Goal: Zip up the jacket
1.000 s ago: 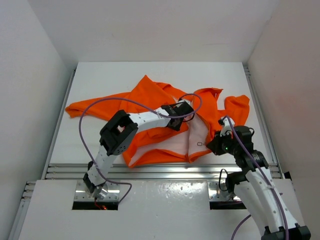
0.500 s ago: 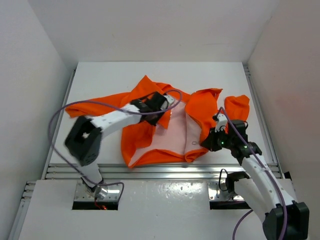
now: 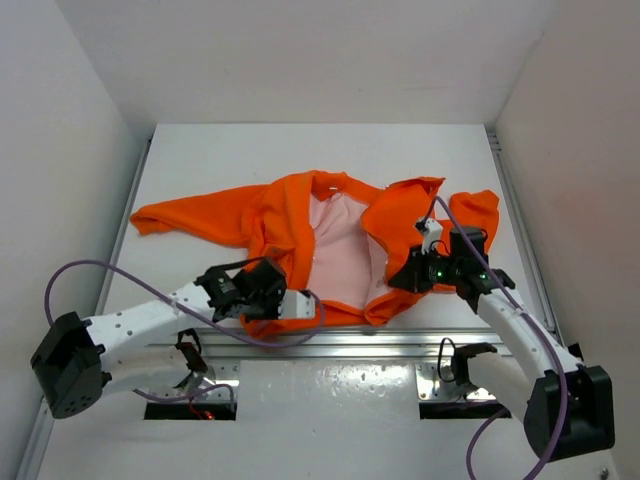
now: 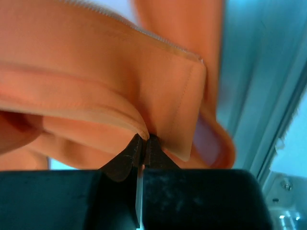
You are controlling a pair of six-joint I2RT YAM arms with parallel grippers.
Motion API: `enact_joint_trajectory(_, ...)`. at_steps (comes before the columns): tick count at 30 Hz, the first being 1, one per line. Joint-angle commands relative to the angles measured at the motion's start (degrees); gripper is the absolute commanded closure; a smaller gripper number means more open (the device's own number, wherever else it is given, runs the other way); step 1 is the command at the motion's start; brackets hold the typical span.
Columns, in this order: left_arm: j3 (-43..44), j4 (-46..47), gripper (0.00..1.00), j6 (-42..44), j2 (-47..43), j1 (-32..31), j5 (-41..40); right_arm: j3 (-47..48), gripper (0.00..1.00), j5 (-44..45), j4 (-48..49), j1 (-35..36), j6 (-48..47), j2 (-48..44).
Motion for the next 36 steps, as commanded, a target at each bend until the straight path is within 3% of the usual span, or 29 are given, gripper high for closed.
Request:
enact_joint_trajectory(1, -2.21, 2.85, 0.94, 4.35, 1.73, -4.53, -3.34, 2.7, 1.0, -3.22, 2.09, 0.1, -0.3, 0.3)
enact_joint_trajectory(6, -2.22, 7.34, 0.9, 8.74, 7.63, -5.87, -8.53, 3.4, 1.0, -3.48, 0.07, 0.01, -1.18, -0.49)
enact_joint_trajectory(16, -3.63, 11.74, 0.9, 21.29, 1.66, 5.11, -13.99, 3.67, 1.0, -3.66, -2.49, 0.19, -2.59, -3.04)
enact_joint_trajectory(19, -4.15, 12.27, 0.85, 22.72, 1.66, 8.71, -14.69, 3.67, 1.0, -3.84, -2.49, 0.1, -2.24, -2.86)
enact_joint_trajectory(21, -3.63, 11.57, 0.74, 22.2, 1.66, 9.86, -14.69, 3.58, 1.0, -4.01, -1.96, 0.01, -2.06, -2.86)
enact_joint_trajectory(22, -2.93, 10.17, 0.59, 21.06, 1.13, 10.56, -13.04, 3.58, 1.0, -3.93, -1.96, -0.16, -2.06, -2.86)
enact_joint_trajectory(25, 1.28, 2.88, 0.41, 17.9, 1.13, 10.57, -4.52, 3.67, 1.0, -4.01, -1.96, -0.07, -2.33, -2.86)
enact_joint_trajectory(30, 10.24, -4.59, 0.39, 5.69, 3.14, 11.79, 9.62, 3.67, 1.0, -3.84, -2.66, -0.42, -2.41, -3.56)
enact_joint_trajectory(36, 16.22, -6.97, 0.36, -6.36, 4.99, 14.43, 16.93, 3.58, 1.0, -3.92, -3.72, 0.19, -2.59, -4.27)
